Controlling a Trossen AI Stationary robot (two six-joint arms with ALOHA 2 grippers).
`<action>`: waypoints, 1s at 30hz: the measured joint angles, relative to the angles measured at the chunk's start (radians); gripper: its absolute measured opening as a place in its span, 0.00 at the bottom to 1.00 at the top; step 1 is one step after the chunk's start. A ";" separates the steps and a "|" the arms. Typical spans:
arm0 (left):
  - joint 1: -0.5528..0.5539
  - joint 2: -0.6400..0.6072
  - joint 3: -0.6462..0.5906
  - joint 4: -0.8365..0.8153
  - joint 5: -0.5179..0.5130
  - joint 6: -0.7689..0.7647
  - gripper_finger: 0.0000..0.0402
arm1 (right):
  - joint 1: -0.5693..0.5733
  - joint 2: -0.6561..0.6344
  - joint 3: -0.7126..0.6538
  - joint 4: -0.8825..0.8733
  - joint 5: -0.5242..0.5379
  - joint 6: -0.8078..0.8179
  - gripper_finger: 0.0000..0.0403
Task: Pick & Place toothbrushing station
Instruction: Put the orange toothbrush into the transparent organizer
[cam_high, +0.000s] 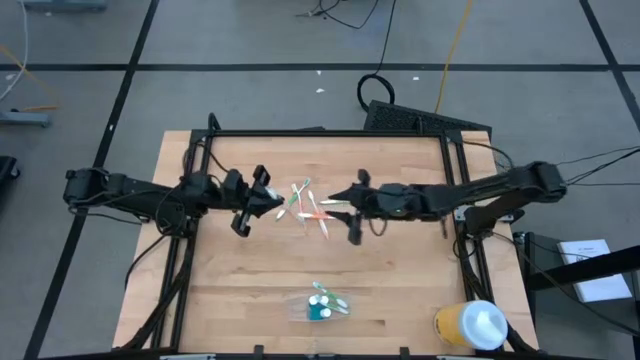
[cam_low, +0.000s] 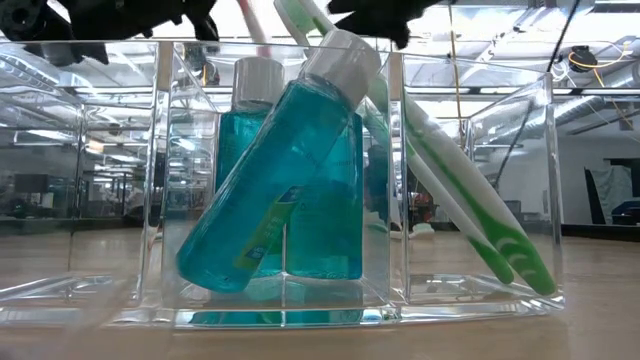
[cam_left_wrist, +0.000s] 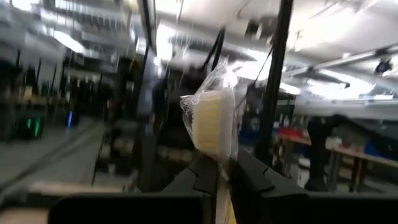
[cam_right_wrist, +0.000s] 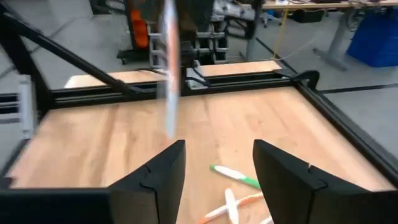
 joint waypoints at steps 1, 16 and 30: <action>-0.005 -0.005 0.000 -0.031 -0.001 -0.002 0.05 | 0.009 -0.029 -0.021 -0.005 0.007 0.009 0.45; -0.369 -0.066 0.121 -0.397 -0.095 -0.081 0.03 | 0.134 -0.364 -0.642 0.591 0.230 0.093 0.41; -0.637 0.184 0.249 -0.395 -0.450 0.006 0.04 | 0.163 -0.372 -0.791 0.973 0.149 -0.033 0.41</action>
